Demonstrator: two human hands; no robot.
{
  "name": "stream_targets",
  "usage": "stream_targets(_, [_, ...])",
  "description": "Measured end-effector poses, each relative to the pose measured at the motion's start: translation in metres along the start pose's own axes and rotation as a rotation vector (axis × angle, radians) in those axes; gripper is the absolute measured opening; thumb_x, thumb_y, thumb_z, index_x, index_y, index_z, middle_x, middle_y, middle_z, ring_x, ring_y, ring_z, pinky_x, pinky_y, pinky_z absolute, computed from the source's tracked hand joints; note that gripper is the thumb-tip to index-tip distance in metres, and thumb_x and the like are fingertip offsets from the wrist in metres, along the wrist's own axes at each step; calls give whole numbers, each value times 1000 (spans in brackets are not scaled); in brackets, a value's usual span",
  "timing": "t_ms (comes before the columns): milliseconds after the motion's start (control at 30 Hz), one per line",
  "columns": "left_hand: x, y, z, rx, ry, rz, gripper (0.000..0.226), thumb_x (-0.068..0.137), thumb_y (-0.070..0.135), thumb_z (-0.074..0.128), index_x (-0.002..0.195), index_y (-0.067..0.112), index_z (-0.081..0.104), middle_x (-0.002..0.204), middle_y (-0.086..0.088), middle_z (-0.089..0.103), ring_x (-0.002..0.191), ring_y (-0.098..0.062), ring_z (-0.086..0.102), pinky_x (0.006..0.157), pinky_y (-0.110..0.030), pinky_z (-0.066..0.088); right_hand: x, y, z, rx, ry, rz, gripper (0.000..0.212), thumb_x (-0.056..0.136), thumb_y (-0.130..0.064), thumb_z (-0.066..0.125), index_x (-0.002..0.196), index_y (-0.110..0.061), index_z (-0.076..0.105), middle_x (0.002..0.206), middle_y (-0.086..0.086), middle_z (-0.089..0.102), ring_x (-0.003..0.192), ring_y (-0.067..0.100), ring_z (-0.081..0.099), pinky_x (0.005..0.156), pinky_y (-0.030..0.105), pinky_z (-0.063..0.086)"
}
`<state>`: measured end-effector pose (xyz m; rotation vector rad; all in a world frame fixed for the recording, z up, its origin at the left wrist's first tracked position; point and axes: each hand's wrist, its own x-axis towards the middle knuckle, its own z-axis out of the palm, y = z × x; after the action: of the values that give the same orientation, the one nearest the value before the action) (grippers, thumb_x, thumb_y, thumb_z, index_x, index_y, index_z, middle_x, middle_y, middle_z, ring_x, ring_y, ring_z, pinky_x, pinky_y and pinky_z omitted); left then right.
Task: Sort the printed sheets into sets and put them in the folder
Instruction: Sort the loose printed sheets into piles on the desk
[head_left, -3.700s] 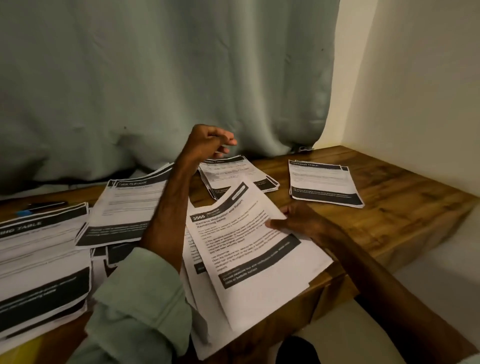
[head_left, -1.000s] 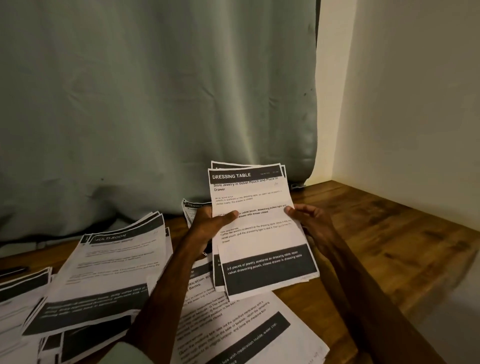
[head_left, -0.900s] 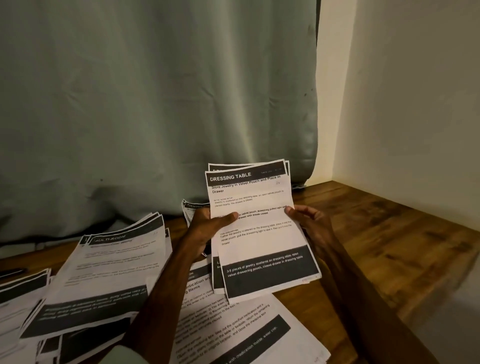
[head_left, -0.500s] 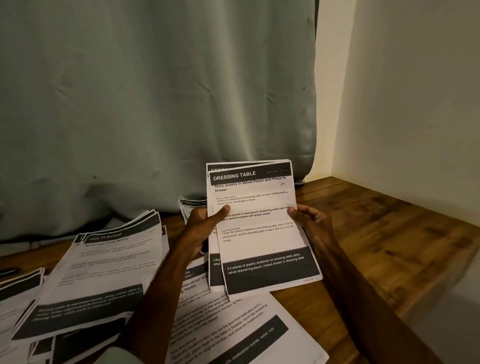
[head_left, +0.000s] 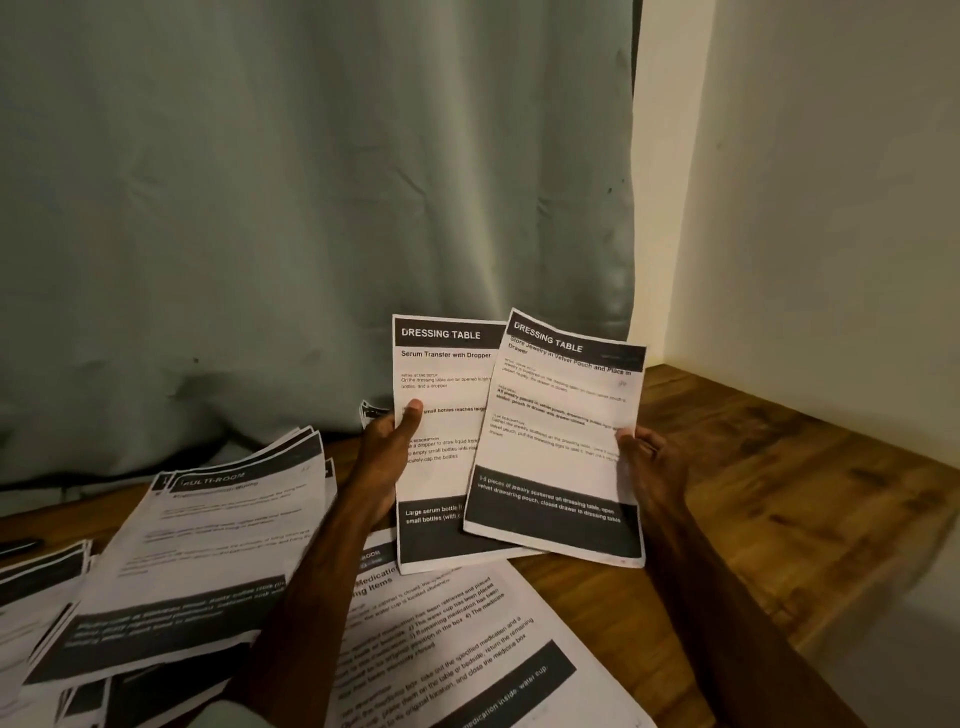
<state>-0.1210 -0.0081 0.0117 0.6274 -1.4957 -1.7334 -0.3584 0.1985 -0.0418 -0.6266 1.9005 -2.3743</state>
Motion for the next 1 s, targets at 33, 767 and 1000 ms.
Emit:
stream_targets(33, [0, 1, -1, 1, 8, 12, 18, 100, 38, 58, 105, 22, 66, 92, -2, 79, 86, -26, 76, 85, -51, 60, -2, -2, 0, 24, -32, 7, 22, 97, -17, 68, 113, -3, 69, 107, 9, 76, 87, 23, 76, 67, 26, 62])
stream_targets(767, [1, 2, -7, -49, -5, 76, 19, 101, 36, 57, 114, 26, 65, 108, -9, 77, 96, -31, 74, 91, -57, 57, -13, -13, 7, 95, -365, 14, 22, 97, -13, 65, 115, -1, 67, 106, 13, 77, 94, 32, 75, 67, 30, 62])
stream_targets(1000, [0, 2, 2, -69, -11, 75, 18, 102, 39, 54, 109, 26, 65, 97, -4, 79, 89, -27, 75, 89, -54, 58, -15, -12, 9, 125, -307, 30, 25, 96, -18, 67, 118, -4, 67, 107, 11, 77, 93, 32, 76, 76, 41, 64])
